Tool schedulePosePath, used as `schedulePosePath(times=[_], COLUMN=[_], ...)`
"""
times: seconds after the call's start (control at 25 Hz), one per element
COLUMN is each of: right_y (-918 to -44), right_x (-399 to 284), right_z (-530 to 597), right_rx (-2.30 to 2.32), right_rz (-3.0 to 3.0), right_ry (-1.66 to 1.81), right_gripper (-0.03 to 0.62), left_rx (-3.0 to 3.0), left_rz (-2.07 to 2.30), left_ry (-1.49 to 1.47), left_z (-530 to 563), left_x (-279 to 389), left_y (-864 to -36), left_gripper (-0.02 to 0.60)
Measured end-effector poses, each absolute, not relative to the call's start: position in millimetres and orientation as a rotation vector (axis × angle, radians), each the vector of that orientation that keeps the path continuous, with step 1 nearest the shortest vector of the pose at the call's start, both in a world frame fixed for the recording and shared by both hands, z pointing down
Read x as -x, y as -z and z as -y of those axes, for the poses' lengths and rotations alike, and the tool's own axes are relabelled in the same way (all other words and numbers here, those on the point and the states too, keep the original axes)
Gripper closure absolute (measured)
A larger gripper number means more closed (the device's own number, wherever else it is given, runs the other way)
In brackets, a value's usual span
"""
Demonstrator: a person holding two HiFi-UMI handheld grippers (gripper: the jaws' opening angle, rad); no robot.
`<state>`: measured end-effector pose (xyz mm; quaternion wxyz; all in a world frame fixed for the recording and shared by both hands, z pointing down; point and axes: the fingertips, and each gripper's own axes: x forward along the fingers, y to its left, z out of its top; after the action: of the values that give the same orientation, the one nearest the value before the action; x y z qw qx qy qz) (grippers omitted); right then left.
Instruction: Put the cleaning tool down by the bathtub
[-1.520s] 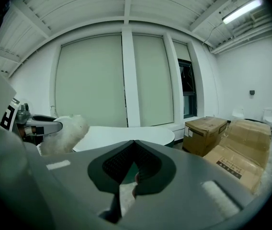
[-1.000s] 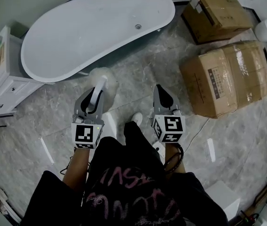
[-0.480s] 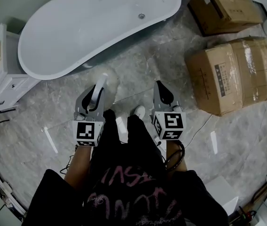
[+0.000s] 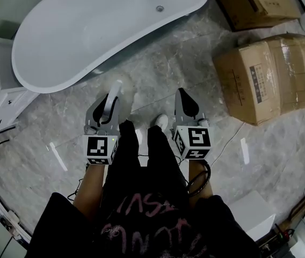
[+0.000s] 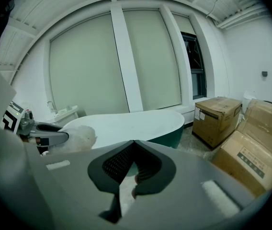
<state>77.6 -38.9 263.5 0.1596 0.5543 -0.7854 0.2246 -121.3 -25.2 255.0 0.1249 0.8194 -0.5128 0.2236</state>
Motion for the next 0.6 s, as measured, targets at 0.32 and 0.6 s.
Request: schedulePosePath(times=[0.32,0.6], right_y=[-307.0,-353.3], right_x=[-75.0,-71.3], right_z=[49.9,53.5], right_rx=[-1.609,-1.584], right_rz=[2.201,2.171], right_ry=[-0.689,-0.707], right_gripper=[0.58,0.58], left_rx=[-2.336,-2.302], left_rz=[1.466,1.437], left_ry=[-0.672,-0.693], left_z=[36.5,44.4], left_x=[133.8,136.1], left_y=[-302.7,-351.8], left_gripper=[0.502,0.502])
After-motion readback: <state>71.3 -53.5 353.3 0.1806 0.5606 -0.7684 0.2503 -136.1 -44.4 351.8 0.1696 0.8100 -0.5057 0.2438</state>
